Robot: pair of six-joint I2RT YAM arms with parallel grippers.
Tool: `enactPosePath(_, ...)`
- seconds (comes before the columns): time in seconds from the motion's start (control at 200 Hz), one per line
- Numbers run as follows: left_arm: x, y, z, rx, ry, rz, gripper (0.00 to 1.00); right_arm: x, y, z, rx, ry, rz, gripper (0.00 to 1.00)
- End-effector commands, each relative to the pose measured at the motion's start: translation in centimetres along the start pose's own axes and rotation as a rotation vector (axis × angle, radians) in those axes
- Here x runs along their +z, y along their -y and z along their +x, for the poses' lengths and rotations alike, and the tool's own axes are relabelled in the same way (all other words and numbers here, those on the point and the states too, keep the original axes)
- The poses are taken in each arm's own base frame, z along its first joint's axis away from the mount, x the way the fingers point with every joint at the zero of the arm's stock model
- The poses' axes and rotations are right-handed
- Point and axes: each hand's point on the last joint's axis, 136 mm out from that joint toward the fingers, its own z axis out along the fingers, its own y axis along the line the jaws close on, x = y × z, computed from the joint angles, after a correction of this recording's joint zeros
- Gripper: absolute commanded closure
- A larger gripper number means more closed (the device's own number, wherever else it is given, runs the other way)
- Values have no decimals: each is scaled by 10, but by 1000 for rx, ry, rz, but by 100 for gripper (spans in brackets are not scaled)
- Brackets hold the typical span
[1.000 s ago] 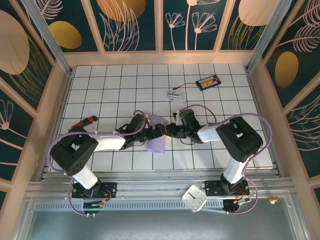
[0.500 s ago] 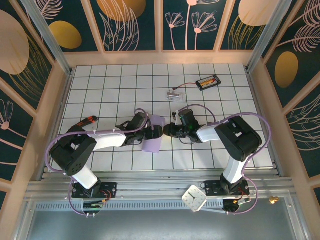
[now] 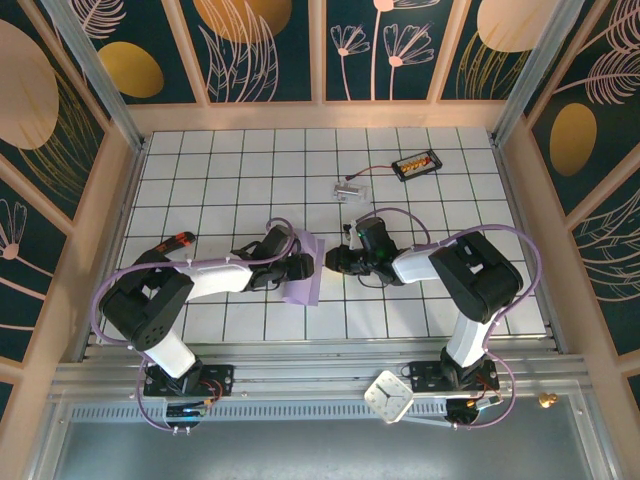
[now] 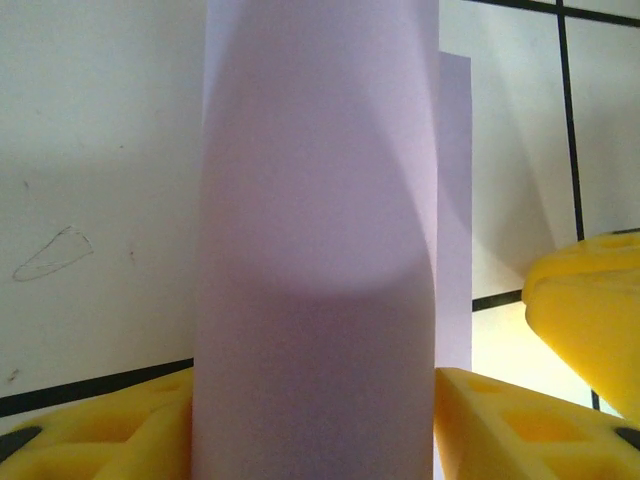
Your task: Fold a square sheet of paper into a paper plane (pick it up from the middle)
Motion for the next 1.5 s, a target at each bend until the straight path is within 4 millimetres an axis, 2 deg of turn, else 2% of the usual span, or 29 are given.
enactPosePath(0.0, 8, -15, 10, -51, -20, -38, 42, -5, -6, -6, -26, 15, 6, 77)
enactPosePath(0.105, 11, -19, 11, -74, -11, -52, 45, -12, -12, -15, -20, 40, -11, 77)
enactPosePath(0.325, 16, -24, 16, -93, -13, -65, 50, -15, -44, -31, 37, 78, -162, 77)
enactPosePath(0.565, 18, -26, 23, -69, -20, -82, 47, 10, -51, -44, 68, 49, -210, 78)
enactPosePath(0.585, 23, -32, 28, -67, -37, -102, 47, 12, -52, -46, 68, 46, -221, 78)
enactPosePath(0.646, 24, -33, 30, -63, -39, -109, 46, 19, -54, -45, 76, 30, -233, 78)
enactPosePath(0.916, 28, -34, 34, -43, -55, -110, 45, 46, -36, -39, 119, -24, -200, 79)
enactPosePath(1.151, 24, -28, 28, -12, -44, -105, 41, 57, 6, -27, 131, -58, 3, 83)
enactPosePath(1.296, 19, -26, 22, 0, -30, -112, 31, 56, 23, -20, 121, -69, 99, 85)
enactPosePath(1.496, -2, -12, 6, -9, 16, -58, 16, 57, 29, -16, 113, -79, 121, 86)
